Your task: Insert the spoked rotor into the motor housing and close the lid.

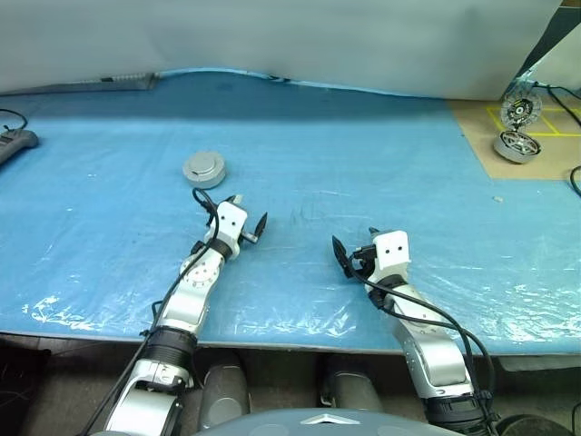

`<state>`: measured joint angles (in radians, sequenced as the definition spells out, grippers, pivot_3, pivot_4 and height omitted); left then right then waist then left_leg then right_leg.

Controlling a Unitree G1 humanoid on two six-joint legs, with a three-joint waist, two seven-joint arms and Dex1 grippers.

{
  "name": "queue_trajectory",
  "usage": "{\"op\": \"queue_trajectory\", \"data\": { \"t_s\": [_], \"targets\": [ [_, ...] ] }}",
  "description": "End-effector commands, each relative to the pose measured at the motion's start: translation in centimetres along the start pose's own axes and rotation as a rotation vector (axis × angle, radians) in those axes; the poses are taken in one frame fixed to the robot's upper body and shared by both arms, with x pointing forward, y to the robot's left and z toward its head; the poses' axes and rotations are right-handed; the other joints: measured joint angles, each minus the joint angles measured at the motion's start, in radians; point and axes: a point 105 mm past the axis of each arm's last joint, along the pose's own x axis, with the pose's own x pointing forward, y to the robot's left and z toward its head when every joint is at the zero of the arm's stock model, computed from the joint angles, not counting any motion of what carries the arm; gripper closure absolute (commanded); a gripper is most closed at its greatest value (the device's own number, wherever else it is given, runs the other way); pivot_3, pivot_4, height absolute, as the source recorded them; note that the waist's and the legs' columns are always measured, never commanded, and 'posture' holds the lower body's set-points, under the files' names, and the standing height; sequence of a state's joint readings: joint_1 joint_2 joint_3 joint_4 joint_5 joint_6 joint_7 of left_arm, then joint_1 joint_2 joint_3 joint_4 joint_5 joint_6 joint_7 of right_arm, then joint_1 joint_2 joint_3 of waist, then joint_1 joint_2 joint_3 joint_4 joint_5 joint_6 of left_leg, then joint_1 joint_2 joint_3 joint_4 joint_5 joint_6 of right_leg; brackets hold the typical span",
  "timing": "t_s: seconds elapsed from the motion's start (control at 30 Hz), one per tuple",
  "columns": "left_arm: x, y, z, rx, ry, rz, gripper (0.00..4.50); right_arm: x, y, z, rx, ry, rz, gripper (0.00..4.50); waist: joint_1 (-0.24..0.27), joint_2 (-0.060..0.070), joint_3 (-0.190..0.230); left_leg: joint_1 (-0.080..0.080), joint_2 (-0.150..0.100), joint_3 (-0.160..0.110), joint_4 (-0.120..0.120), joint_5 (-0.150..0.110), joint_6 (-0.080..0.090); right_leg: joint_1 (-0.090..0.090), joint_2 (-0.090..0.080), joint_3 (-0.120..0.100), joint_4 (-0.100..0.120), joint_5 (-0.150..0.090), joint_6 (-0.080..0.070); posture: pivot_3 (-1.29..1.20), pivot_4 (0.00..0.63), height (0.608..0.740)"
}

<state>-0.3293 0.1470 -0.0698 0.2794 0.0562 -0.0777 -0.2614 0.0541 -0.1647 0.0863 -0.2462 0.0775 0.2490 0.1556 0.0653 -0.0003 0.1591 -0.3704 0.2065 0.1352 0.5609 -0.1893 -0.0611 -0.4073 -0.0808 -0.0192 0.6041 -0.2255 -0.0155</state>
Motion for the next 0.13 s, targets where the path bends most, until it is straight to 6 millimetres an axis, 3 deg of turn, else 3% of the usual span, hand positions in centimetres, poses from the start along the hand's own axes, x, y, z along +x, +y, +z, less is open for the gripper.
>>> {"op": "queue_trajectory", "data": {
  "t_s": [0.03, 0.13],
  "targets": [
    [0.20, 0.84, 0.78, -0.040, -0.031, -0.015, 0.03, -0.33, 0.16, 2.16, -0.027, -0.099, 0.003, 0.00, 0.000, 0.000, 0.000, 0.000, 0.000, 0.000, 0.000, 0.000, 0.000, 0.000, 0.000, 0.000, 0.000, 0.000, 0.000, 0.00, 0.150, 0.740],
    [0.45, 1.61, 1.28, -0.048, -0.058, -0.024, 0.03, -0.55, 0.72, 2.62, -0.053, -0.125, 0.041, 0.00, 0.001, 0.000, 0.000, 0.000, 0.000, 0.000, 0.000, 0.000, 0.000, 0.000, 0.000, 0.000, 0.000, 0.000, 0.001, 0.00, 0.150, 0.740]
  ]
}}
